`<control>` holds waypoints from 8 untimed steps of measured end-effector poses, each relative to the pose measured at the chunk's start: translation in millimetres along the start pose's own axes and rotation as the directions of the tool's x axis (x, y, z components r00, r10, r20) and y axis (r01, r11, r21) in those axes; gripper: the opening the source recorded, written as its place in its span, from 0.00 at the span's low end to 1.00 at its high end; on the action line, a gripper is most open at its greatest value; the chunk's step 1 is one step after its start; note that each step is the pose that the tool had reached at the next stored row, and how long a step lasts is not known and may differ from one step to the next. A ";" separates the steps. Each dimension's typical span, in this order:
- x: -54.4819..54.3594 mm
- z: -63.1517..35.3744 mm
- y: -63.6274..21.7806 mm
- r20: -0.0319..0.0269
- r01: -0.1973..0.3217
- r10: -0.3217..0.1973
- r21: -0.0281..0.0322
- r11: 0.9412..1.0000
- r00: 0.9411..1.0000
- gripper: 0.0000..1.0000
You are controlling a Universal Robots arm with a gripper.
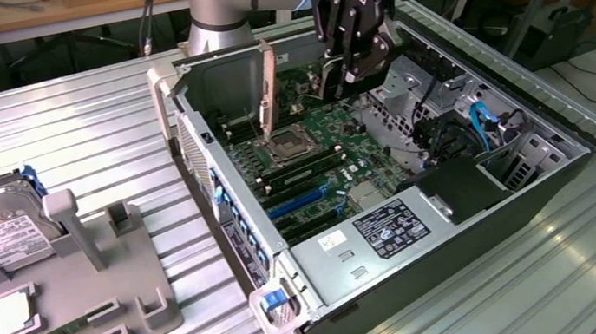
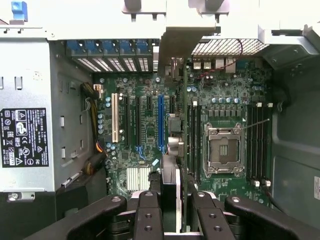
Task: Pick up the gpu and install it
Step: 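Insert the gpu into the slot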
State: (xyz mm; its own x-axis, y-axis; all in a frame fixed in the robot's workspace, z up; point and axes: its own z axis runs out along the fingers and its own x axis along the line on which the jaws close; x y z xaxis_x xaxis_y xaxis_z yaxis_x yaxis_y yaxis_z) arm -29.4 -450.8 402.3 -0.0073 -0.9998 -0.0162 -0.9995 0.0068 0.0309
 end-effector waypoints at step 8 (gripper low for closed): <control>0.1 3.8 -0.1 0.000 0.000 0.000 0.010 1.000 1.000 0.28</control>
State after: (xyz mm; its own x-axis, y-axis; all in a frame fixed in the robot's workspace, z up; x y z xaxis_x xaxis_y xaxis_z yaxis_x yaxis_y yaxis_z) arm -29.4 -450.8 398.5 -0.0069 -0.9999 -0.0159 -0.9998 0.0065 0.0213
